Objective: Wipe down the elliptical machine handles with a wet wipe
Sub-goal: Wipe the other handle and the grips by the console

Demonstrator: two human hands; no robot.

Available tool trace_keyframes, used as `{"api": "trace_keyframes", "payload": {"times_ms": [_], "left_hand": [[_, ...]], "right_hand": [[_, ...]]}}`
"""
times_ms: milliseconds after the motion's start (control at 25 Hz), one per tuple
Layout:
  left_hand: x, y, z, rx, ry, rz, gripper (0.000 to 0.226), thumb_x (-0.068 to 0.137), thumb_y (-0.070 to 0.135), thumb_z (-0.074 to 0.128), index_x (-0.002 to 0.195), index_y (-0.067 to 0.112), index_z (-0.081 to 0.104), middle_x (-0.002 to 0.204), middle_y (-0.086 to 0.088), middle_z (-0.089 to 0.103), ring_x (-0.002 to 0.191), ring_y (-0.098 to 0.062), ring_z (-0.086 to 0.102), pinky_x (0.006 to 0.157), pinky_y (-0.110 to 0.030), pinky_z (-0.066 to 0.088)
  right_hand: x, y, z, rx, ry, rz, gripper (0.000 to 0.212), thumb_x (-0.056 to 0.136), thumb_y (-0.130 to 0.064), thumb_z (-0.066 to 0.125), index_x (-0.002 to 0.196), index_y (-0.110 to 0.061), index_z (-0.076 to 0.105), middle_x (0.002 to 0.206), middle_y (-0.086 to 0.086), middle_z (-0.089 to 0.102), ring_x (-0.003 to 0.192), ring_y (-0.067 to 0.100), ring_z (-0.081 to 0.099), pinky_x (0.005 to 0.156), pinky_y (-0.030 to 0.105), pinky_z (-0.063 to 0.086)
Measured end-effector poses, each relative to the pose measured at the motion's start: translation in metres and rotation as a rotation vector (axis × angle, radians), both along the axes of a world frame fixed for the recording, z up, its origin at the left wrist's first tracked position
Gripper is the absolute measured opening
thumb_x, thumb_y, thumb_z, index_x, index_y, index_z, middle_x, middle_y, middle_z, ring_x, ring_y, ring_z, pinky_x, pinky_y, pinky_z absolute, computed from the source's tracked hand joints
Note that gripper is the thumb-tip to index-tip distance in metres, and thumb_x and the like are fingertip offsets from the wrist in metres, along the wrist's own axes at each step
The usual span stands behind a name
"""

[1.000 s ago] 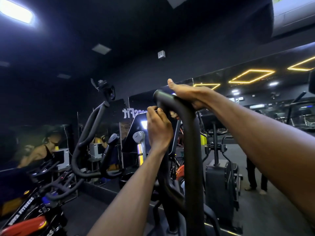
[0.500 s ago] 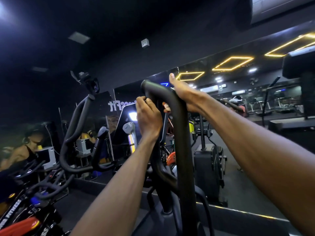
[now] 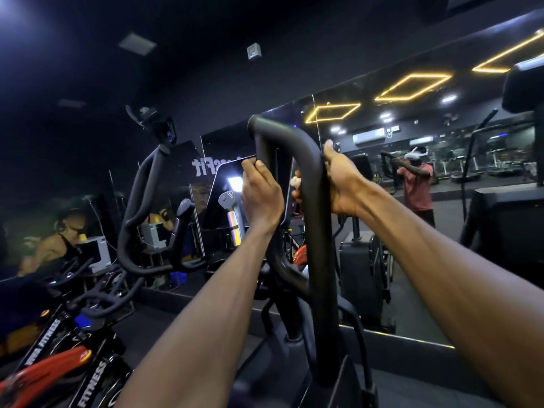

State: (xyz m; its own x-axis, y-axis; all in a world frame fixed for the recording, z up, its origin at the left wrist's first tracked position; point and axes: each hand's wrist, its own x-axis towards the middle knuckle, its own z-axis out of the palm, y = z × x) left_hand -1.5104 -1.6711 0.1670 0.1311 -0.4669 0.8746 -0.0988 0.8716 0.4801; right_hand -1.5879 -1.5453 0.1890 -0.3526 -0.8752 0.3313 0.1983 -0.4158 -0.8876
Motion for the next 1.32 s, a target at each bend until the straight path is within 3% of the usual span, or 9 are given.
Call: {"api": "trace_keyframes", "payload": {"times_ms": [400,560,760,880,960,1040,1120,1240,1320], "left_hand": [[0.000,0.006,-0.021,0.046,-0.054,0.115,0.031,0.106,0.024,0.024,0.105,0.003,0.046,0.086,-0.019,0.064,0.080,-0.042,0.060,0.063,-0.034,0.028],[0.002,0.012,-0.025,0.095,-0.076,0.097,0.033,0.106,0.028,0.022,0.108,0.005,0.045,0.082,-0.018,0.063,0.075,-0.038,0.061,0.061,-0.039,0.040],[0.003,0.010,-0.026,0.086,-0.073,0.049,0.035,0.105,0.032,0.020,0.103,0.007,0.044,0.064,-0.001,0.049,0.060,-0.031,0.054,0.058,-0.046,0.049],[0.001,0.009,-0.031,0.114,-0.072,0.071,0.041,0.100,0.041,0.017,0.099,0.010,0.044,0.069,-0.004,0.048,0.062,-0.029,0.050,0.058,-0.045,0.049],[0.002,0.010,-0.039,0.171,-0.066,0.074,0.046,0.097,0.049,0.015,0.097,0.012,0.044,0.076,-0.007,0.049,0.065,-0.029,0.050,0.062,-0.043,0.049],[0.004,0.019,-0.050,0.232,-0.079,0.064,0.044,0.102,0.044,0.017,0.101,0.009,0.045,0.073,-0.003,0.050,0.065,-0.030,0.054,0.065,-0.042,0.047],[0.005,0.029,-0.067,0.283,-0.081,0.042,0.041,0.107,0.032,0.022,0.108,0.001,0.048,0.071,0.002,0.050,0.069,-0.026,0.057,0.069,-0.038,0.043],[0.008,0.036,-0.092,0.346,-0.054,-0.011,0.045,0.108,0.030,0.024,0.118,-0.005,0.050,0.089,-0.012,0.063,0.087,-0.023,0.062,0.074,-0.028,0.042],[0.010,0.042,-0.101,0.392,-0.026,-0.050,0.046,0.108,0.028,0.023,0.117,-0.006,0.051,0.079,-0.004,0.058,0.068,0.000,0.058,0.063,-0.012,0.039]], "right_hand": [[-0.004,-0.009,-0.032,-0.056,-0.075,-0.059,0.087,0.096,-0.069,0.023,0.118,0.007,0.059,0.097,0.025,0.064,0.079,0.034,0.064,0.067,0.039,0.057],[0.002,-0.011,-0.076,-0.095,0.027,-0.109,0.078,0.098,-0.065,0.023,0.093,-0.002,0.067,0.077,0.021,0.065,0.069,0.031,0.062,0.069,0.039,0.053],[0.004,-0.001,-0.076,-0.059,-0.064,0.017,0.082,0.094,-0.071,0.024,0.097,-0.003,0.068,0.074,0.015,0.066,0.066,0.029,0.063,0.064,0.037,0.056],[0.007,-0.002,-0.114,-0.057,0.065,-0.123,0.074,0.100,-0.064,0.022,0.086,-0.007,0.068,0.067,0.008,0.067,0.061,0.022,0.063,0.064,0.033,0.053],[0.016,-0.002,-0.146,0.014,0.160,-0.168,0.082,0.090,-0.078,0.025,0.103,-0.012,0.071,0.092,0.005,0.075,0.090,0.023,0.069,0.091,0.042,0.053],[0.016,-0.001,-0.148,0.037,0.135,-0.191,0.094,0.080,-0.087,0.025,0.132,-0.018,0.062,0.131,0.001,0.065,0.125,0.020,0.057,0.114,0.044,0.037],[0.018,-0.003,-0.150,-0.031,0.085,-0.169,0.091,0.087,-0.082,0.022,0.146,-0.017,0.046,0.149,-0.002,0.049,0.140,0.015,0.041,0.121,0.042,0.024],[0.036,-0.003,-0.199,-0.069,0.230,-0.292,0.098,0.081,-0.088,0.019,0.148,-0.019,0.040,0.153,-0.004,0.041,0.149,0.012,0.022,0.124,0.046,0.012],[0.037,-0.001,-0.211,-0.025,0.264,-0.323,0.106,0.073,-0.094,0.017,0.147,-0.022,0.039,0.154,-0.003,0.040,0.152,0.016,0.012,0.124,0.047,0.009]]}}
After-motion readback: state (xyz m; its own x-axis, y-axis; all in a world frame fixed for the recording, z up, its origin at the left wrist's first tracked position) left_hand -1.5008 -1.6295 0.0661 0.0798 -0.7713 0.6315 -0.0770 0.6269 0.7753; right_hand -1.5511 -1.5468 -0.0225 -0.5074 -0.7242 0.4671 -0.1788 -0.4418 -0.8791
